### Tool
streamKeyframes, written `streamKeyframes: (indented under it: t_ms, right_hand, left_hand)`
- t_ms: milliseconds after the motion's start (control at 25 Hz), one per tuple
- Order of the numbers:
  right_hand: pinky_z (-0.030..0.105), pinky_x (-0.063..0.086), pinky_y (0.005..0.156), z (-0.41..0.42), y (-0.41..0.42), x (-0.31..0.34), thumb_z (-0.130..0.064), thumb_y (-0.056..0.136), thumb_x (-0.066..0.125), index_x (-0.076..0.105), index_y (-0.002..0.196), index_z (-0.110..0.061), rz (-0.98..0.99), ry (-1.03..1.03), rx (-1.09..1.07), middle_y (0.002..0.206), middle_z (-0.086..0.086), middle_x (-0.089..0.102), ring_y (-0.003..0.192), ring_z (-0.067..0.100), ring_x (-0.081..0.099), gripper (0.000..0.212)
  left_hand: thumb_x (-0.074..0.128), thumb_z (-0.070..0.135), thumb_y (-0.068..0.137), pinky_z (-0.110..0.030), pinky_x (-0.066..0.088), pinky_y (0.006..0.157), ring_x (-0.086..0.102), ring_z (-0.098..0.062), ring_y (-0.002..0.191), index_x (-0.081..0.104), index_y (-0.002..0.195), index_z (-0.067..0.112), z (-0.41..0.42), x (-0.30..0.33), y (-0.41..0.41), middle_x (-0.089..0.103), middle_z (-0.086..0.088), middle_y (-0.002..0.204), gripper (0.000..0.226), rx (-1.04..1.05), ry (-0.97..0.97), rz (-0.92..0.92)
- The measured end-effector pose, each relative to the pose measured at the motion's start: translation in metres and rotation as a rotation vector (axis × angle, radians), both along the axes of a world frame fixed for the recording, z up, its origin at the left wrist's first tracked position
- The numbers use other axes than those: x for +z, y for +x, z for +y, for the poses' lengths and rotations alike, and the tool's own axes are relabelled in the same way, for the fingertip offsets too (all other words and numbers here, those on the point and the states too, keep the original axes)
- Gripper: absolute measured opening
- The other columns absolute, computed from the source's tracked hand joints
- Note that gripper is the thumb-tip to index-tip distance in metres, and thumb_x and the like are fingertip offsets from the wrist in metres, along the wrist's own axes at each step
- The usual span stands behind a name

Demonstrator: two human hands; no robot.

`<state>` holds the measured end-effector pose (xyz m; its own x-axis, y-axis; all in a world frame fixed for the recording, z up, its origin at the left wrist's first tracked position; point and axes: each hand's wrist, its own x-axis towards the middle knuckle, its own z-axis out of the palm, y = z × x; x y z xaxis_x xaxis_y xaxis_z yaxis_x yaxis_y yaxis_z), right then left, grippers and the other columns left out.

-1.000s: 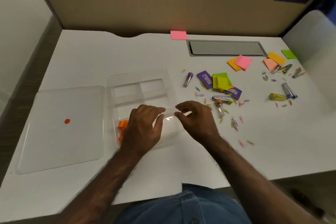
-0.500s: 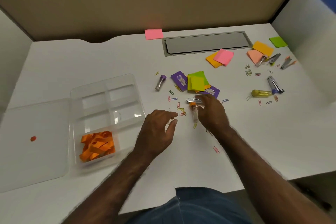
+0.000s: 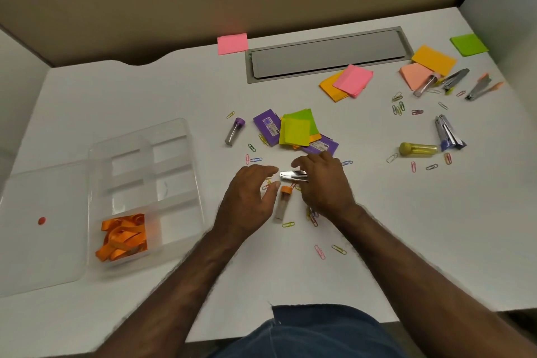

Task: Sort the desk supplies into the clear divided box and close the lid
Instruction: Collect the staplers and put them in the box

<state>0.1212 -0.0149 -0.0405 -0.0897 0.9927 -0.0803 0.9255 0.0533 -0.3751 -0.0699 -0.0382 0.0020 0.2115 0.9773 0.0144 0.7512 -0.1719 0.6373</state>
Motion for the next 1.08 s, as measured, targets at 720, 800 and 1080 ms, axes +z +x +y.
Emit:
streamKeyframes:
  t_ms: [720, 800, 1080]
  right_hand:
    - [0.009, 0.036, 0.091, -0.023, 0.128, 0.044, -0.034, 0.091, 0.077, 0.064, 0.123, -0.025, 0.418, 0.192, 0.060, 0.119, -0.010, 0.063, 0.109, 0.005, 0.052, 0.036]
    - [0.016, 0.038, 0.092, -0.012, 0.161, 0.042, -0.027, 0.095, 0.072, 0.067, 0.120, -0.022, 0.393, 0.303, -0.099, 0.114, -0.007, 0.066, 0.106, 0.009, 0.055, 0.026]
    - [0.046, 0.034, 0.113, 0.021, 0.266, 0.012, 0.000, 0.090, 0.060, 0.062, 0.135, -0.022, -0.001, 0.018, -0.428, 0.145, 0.013, 0.054, 0.136, 0.037, 0.043, 0.050]
  left_hand:
    - [0.060, 0.023, 0.099, -0.040, 0.052, 0.078, 0.060, -0.023, 0.090, 0.058, 0.106, 0.018, 0.038, -0.002, 0.104, 0.066, -0.002, 0.098, 0.008, -0.328, -0.412, 0.154]
    - [0.061, 0.030, 0.099, -0.032, 0.048, 0.067, 0.058, -0.017, 0.085, 0.055, 0.103, 0.023, 0.037, -0.007, 0.106, 0.063, 0.002, 0.094, 0.010, -0.293, -0.493, 0.099]
    - [0.057, 0.071, 0.090, -0.035, 0.056, 0.072, 0.061, -0.011, 0.079, 0.054, 0.097, 0.029, 0.027, -0.016, 0.110, 0.064, 0.002, 0.088, 0.043, -0.156, -0.581, -0.098]
